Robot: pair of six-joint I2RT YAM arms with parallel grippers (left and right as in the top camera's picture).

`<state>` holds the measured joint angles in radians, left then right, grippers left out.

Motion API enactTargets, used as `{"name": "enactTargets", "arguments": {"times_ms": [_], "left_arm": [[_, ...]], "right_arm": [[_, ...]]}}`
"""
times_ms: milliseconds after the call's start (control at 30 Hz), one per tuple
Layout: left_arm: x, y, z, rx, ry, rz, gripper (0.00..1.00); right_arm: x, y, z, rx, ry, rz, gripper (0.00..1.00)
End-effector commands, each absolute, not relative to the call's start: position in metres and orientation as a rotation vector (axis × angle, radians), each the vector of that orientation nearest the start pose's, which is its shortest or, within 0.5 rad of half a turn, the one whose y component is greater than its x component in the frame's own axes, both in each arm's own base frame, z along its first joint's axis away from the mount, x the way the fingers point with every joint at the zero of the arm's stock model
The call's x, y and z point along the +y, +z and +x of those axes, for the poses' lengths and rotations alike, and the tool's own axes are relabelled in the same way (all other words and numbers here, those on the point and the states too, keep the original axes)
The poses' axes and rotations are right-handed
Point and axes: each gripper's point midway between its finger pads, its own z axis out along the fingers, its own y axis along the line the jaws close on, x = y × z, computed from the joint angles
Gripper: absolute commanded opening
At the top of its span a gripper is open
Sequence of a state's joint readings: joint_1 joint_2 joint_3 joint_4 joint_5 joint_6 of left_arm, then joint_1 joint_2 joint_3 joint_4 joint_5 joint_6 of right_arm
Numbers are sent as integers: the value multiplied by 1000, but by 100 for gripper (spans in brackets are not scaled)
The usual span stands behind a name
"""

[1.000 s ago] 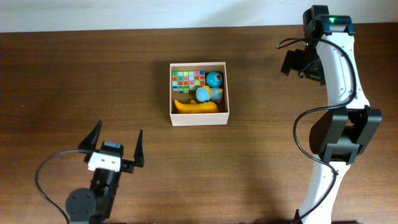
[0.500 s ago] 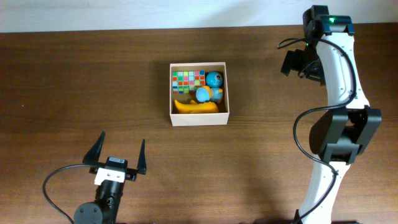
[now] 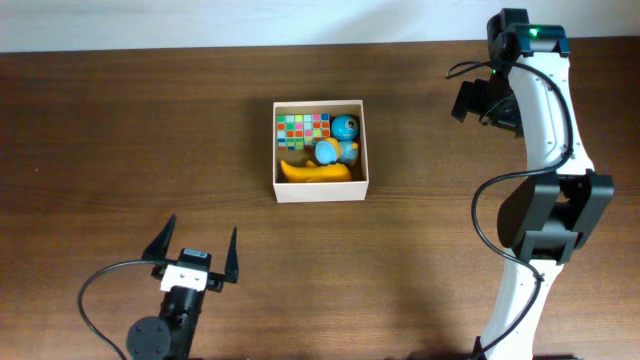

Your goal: Pack container

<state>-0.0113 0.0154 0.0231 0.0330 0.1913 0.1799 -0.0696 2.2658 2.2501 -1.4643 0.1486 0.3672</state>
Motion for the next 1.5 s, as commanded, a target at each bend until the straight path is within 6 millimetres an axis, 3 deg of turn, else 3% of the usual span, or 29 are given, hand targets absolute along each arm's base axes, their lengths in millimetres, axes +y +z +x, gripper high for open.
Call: {"name": "enactTargets", "arguments": {"times_ms": [0,67,1367,1467], "left_arm": [[-35,173,243,1548,6,319,99],[-34,160,243,1600,7,329,99],[-33,161,243,1597,13,327,99],[-33,161,243,1597,13,327,99]], "right_arm": [[-59,130,454,2945,-204,682,99],[-59,130,454,2945,-204,682,99],[-58,130,454,2945,-204,681,99],[-56,141,454,2922,-196,670,99]]}}
